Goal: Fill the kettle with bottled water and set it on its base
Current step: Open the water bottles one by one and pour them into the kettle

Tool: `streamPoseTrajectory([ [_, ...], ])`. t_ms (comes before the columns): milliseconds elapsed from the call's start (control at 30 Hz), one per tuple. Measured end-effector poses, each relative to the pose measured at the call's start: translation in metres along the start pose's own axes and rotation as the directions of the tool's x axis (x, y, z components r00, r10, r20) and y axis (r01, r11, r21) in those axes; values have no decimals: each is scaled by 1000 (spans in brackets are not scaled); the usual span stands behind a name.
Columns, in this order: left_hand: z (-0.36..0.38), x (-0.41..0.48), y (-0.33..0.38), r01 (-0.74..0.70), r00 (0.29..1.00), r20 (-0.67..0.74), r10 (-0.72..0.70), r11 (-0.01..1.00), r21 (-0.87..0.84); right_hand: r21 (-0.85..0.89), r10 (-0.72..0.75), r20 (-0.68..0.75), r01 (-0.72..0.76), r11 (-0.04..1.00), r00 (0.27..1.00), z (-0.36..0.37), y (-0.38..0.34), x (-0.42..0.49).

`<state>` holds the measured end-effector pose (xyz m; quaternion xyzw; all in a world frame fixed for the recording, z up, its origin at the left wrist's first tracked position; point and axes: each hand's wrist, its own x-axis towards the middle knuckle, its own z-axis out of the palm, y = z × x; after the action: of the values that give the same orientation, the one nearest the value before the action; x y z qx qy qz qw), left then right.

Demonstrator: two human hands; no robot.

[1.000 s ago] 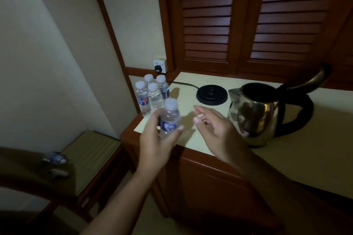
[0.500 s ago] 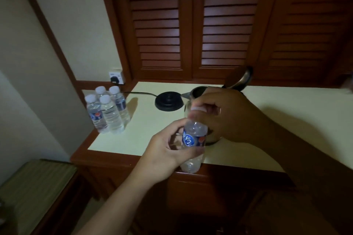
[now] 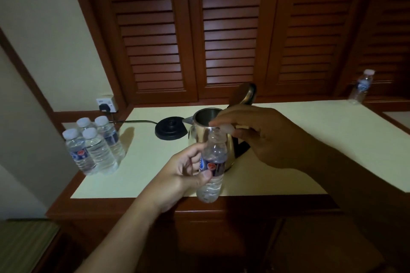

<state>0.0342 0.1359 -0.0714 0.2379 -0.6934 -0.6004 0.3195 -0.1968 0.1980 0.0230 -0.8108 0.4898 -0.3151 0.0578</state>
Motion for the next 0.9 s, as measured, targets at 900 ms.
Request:
streamPoseTrajectory([
  [900,-48,61,51,180,936,-298,190,470,864,-162,573,-150,-592,789,805,143,119,-80],
])
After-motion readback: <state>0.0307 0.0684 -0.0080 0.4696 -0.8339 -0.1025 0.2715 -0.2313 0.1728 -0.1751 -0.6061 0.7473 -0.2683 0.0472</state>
